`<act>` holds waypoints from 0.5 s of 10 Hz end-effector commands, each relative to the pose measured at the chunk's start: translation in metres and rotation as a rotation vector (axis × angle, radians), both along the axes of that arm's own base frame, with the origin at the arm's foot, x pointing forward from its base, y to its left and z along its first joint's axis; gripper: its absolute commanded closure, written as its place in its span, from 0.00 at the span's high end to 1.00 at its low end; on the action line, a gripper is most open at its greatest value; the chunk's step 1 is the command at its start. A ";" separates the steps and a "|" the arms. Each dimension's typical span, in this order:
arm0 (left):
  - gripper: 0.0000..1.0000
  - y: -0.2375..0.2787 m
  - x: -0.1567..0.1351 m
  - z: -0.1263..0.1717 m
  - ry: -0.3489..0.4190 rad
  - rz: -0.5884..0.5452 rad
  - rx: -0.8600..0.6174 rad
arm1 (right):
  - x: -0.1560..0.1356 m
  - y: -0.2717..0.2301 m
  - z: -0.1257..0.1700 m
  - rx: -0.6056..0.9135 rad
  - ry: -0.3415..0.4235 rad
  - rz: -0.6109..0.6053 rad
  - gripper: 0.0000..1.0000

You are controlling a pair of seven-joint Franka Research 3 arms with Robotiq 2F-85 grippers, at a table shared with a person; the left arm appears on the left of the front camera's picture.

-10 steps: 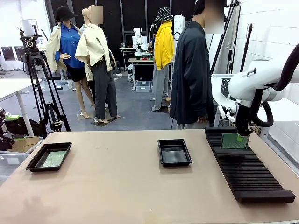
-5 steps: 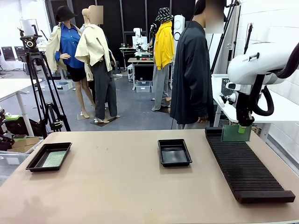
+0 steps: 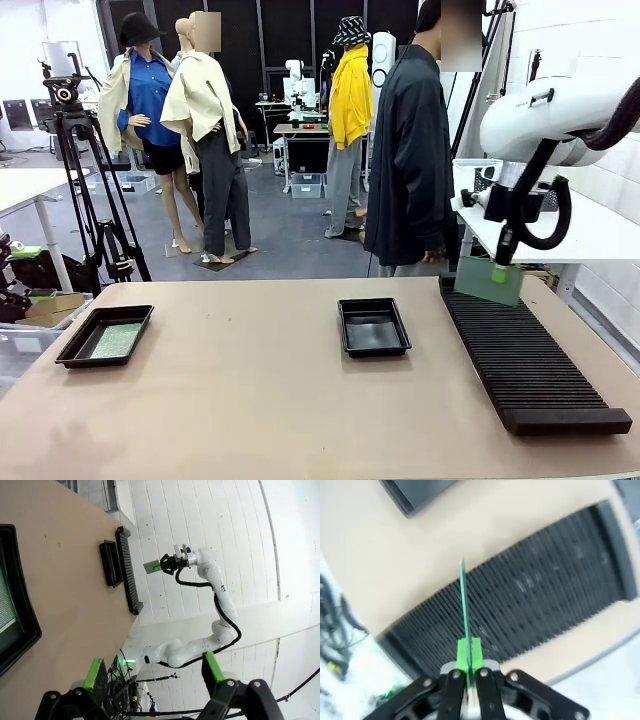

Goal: Inspect and transfer BCBs to ESD trays.
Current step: Pick up the Blank PCB from the PCB Rack and place it in the right ESD tray.

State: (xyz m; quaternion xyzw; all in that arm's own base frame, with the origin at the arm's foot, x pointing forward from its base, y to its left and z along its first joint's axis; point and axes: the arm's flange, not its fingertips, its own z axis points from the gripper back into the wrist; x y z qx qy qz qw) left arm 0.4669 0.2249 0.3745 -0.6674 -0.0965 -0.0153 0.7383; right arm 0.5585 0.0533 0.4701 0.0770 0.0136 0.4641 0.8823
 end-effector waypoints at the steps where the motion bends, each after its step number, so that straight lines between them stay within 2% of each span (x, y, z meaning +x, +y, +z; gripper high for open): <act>1: 1.00 0.001 0.001 0.002 -0.006 0.002 0.000 | -0.003 0.033 0.003 0.083 -0.002 -0.472 0.00; 2: 1.00 0.001 0.001 0.002 -0.006 0.002 0.000 | -0.003 0.046 0.003 0.081 0.008 -0.618 0.00; 5: 1.00 0.001 0.001 0.002 -0.006 0.002 0.000 | -0.002 0.081 -0.011 0.123 0.067 -0.948 0.00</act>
